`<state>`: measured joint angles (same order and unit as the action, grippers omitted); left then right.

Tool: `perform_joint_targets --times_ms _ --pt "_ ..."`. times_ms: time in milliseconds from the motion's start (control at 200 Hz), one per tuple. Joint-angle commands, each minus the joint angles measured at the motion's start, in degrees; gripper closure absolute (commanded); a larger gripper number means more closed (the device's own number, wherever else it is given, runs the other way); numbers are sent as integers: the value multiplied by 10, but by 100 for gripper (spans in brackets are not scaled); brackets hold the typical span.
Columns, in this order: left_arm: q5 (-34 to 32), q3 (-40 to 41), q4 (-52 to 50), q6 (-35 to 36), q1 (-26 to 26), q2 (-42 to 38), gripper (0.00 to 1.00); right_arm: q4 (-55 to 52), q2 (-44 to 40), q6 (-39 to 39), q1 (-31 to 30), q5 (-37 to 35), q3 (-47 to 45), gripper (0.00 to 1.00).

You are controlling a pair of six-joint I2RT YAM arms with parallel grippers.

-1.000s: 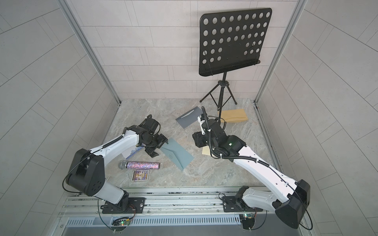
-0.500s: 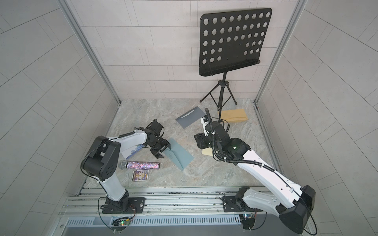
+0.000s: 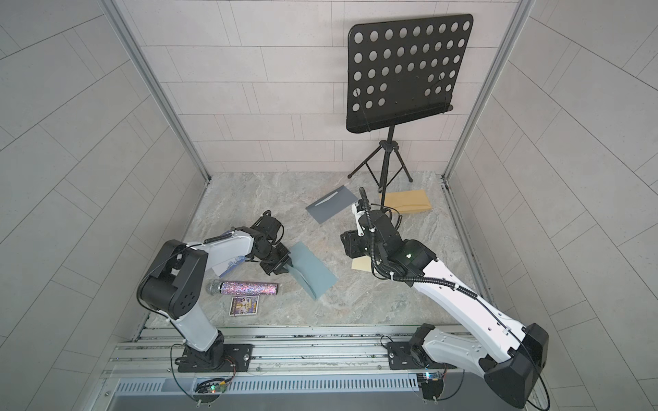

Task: Take the letter paper out of the envelope
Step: Pick up the envelope from the center of the board.

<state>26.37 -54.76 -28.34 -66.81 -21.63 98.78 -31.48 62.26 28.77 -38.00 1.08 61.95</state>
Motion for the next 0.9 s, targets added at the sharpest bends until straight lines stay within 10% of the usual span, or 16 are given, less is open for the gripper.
perform_joint_targets --times_ms 0,325,500,895 --pt "-22 11 -13 16 2 -12 68 -6 3 8 4 2 -2 43" --pt "-21 30 -2 53 5 -20 70 -8 5 8 6 5 -2 43" --pt "-23 53 15 57 5 -30 100 -8 10 11 6 8 -1 43" --pt "21 -77 -55 118 4 -185 100 2 13 -41 0 32 18 55"
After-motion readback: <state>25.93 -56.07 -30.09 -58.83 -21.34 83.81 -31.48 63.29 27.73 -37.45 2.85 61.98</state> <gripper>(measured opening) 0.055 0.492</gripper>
